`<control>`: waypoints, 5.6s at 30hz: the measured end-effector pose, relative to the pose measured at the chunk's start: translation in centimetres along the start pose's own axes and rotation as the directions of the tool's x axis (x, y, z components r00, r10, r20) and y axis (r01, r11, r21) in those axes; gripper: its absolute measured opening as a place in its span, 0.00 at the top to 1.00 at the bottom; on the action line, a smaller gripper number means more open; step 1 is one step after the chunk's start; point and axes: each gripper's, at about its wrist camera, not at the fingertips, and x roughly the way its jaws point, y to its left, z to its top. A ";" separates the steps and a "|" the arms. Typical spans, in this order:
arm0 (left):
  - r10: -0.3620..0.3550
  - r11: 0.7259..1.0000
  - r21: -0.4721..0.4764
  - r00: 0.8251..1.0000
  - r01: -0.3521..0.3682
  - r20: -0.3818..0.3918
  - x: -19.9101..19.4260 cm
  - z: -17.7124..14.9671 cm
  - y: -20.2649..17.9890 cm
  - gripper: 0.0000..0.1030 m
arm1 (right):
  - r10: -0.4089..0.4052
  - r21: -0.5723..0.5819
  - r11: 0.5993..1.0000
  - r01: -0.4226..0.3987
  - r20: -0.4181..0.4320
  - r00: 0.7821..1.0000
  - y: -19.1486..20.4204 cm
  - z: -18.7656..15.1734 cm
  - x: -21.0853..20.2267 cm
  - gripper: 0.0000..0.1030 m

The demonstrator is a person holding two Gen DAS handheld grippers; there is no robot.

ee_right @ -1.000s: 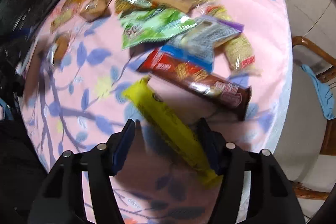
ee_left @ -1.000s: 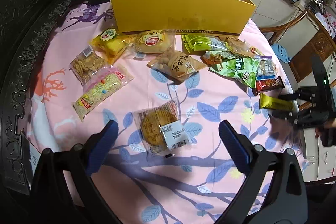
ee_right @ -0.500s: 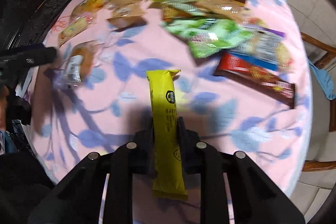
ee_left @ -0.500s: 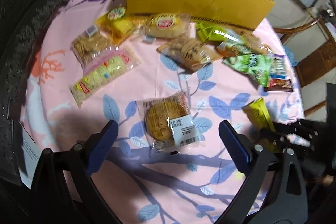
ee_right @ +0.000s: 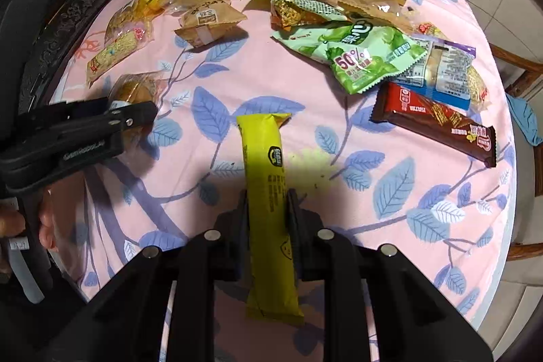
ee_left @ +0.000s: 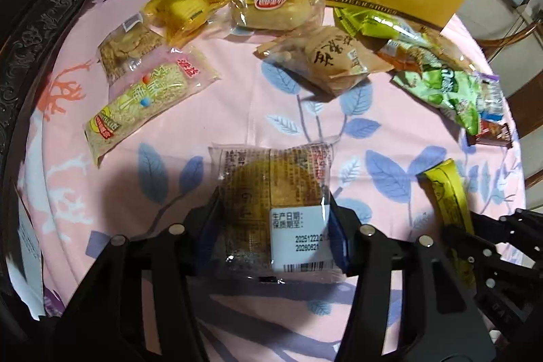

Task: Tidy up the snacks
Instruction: 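Grasp the round cake pack with the left tool while the right tool grasps the yellow bar, then carry both snacks into the yellow box and open both tools, then grasp the peanut bag with the left tool while the right tool grasps the green bag, then carry both bags over the yellow box and open both tools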

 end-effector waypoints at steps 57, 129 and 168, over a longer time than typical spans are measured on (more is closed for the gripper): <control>-0.035 0.990 -0.120 0.951 0.075 0.308 -8.8 28.5 1.8 0.02 | -0.050 0.114 0.993 0.002 0.418 0.907 -6.0 28.9 -12.9 0.28; 0.004 0.991 -0.137 1.000 -0.006 -0.015 5.3 10.2 -2.2 0.67 | 0.014 0.063 0.998 -0.025 0.174 0.985 -3.9 4.4 -3.3 0.77; -0.164 0.985 -0.013 0.969 0.169 0.187 -6.8 11.9 -2.8 0.68 | -0.071 -0.009 0.997 0.083 0.436 0.897 -3.0 9.8 -12.0 0.87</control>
